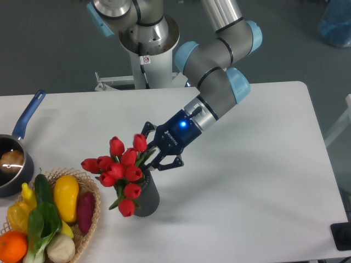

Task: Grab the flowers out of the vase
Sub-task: 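Lower the gripper around the tulip stems and close it, then lift the gripped tulips up and out of the grey vase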

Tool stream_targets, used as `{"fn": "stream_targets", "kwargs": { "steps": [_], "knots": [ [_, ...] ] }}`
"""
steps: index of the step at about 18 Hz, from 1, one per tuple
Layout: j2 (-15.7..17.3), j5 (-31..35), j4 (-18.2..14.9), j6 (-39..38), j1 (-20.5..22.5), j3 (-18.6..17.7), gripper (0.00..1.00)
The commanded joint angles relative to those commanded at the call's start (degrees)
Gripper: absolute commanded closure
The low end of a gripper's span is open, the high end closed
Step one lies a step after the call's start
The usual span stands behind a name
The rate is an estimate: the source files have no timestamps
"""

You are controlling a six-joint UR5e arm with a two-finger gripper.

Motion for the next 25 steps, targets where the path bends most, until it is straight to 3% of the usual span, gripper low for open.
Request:
{"fn": "stream_targets", "kwargs": {
  "steps": [9,18,25],
  "knots": [
    [0.4,-3.5,0.0,-5.1,0.9,2.3,1.0],
    [3.9,-6.9,0.0,-15.1,2.0,7.2,1.0],
    [6.2,-11.1,0.1,-17.5,3.4,8.7,1.0]
  ]
}}
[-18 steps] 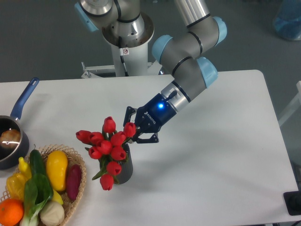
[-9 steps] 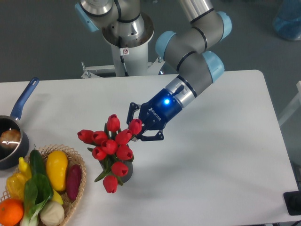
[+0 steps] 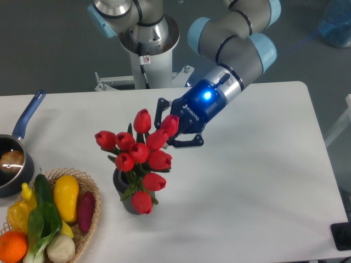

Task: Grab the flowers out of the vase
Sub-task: 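Lift the gripped tulips up and out of the grey vase, then raise the held tulip bunch higher, away from the vase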

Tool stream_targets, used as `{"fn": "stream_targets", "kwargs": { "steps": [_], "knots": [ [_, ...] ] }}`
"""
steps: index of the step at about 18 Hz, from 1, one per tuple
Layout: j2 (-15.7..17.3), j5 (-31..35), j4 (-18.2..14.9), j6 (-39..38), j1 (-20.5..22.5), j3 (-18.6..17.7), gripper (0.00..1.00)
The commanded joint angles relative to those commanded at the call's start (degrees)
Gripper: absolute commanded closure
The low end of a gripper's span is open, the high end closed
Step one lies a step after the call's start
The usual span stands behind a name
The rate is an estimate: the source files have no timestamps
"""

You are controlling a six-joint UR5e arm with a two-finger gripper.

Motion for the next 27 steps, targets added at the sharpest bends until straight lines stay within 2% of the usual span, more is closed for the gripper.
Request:
{"fn": "stream_targets", "kwargs": {
  "steps": [9,15,19,22,24,27],
  "knots": [
    [2.2,-0.5,-0.2,-6.6,4.3,5.5,1.0],
    [2.3,0.4,-0.1,-6.7,9.6,6.7,1.0],
    [2.1,14.3,-0.3,-3.8,9.5,6.2,1.0],
    [1.6,17.2,-0.3,-3.3,10.2,5.0,1.0],
    [1.4,21.9,-0.4,-0.3,10.8,4.8,1.0],
    [1.3,34.6,-1.1,1.5,10.4,5.1,1.0]
  ]
}}
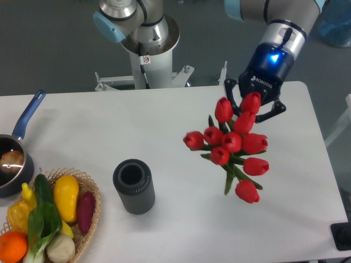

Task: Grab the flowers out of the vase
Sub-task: 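Raise the held tulip bunch higher, away from the vase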

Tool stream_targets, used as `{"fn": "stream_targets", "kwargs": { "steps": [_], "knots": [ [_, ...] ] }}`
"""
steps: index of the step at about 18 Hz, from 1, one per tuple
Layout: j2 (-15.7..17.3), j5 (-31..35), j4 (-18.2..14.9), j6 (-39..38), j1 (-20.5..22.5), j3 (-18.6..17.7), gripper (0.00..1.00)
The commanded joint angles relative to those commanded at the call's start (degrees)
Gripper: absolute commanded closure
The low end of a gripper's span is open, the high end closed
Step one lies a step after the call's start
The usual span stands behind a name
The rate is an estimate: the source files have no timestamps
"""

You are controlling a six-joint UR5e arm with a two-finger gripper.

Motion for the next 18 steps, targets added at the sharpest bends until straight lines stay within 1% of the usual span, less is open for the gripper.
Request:
{"fn": "stream_targets", "kwargs": {
  "steps": [1,2,4,5,6,8,9,10,11,13,16,18],
  "knots": [
    [0.1,4.5,-0.2,0.2,-0.5,0.4,1.0],
    [0.1,11.1,-0.8,1.7,-1.1,0.8,1.0],
    [-0.1,15.8,-3.4,4.9,-1.1,1.2,1.0],
    [-0.3,18.5,-5.0,7.6,-1.1,2.0,1.0],
    [-0.9,21.0,-7.6,10.5,-1.2,3.8,1.0],
    [-2.3,29.2,-16.3,16.4,-1.9,7.7,1.0],
    [-2.8,33.6,-19.4,19.0,-2.6,9.2,1.0],
    [-3.2,37.0,-21.3,20.6,-3.2,10.2,1.0],
    [-3.4,39.0,-22.2,20.9,-3.7,11.1,1.0],
    [-3.9,39.9,-23.0,21.0,-4.1,11.3,1.0],
    [-4.4,42.0,-22.9,20.9,-4.4,11.4,1.0],
    [-4.4,43.4,-22.6,20.6,-5.8,10.6,1.0]
  ]
}}
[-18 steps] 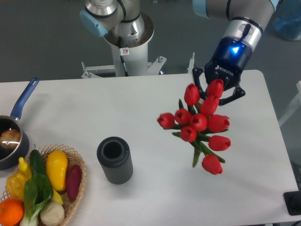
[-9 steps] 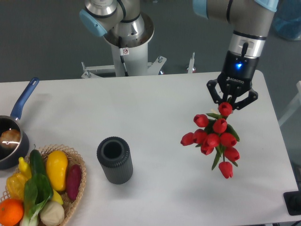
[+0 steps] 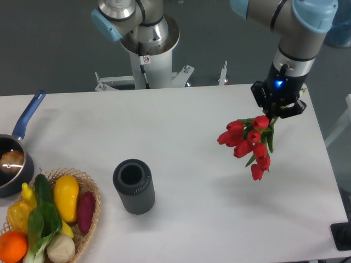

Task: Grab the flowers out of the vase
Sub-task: 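Raise the held tulip bunch higher, away from the vase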

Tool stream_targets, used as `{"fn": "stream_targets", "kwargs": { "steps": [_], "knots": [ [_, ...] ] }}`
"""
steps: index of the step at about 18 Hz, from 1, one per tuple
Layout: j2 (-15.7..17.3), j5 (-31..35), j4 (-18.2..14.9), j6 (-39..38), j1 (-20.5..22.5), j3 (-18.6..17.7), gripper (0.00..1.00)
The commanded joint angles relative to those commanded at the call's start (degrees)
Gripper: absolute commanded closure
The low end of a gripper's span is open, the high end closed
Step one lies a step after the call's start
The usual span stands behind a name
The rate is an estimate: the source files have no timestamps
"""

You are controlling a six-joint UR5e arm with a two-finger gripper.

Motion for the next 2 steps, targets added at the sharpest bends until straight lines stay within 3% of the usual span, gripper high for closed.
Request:
{"fn": "stream_targets", "kwargs": {
  "steps": [2],
  "knots": [
    [0.0,0.1,0.1,-0.3,-0.3,-0.1,1.0]
  ]
}}
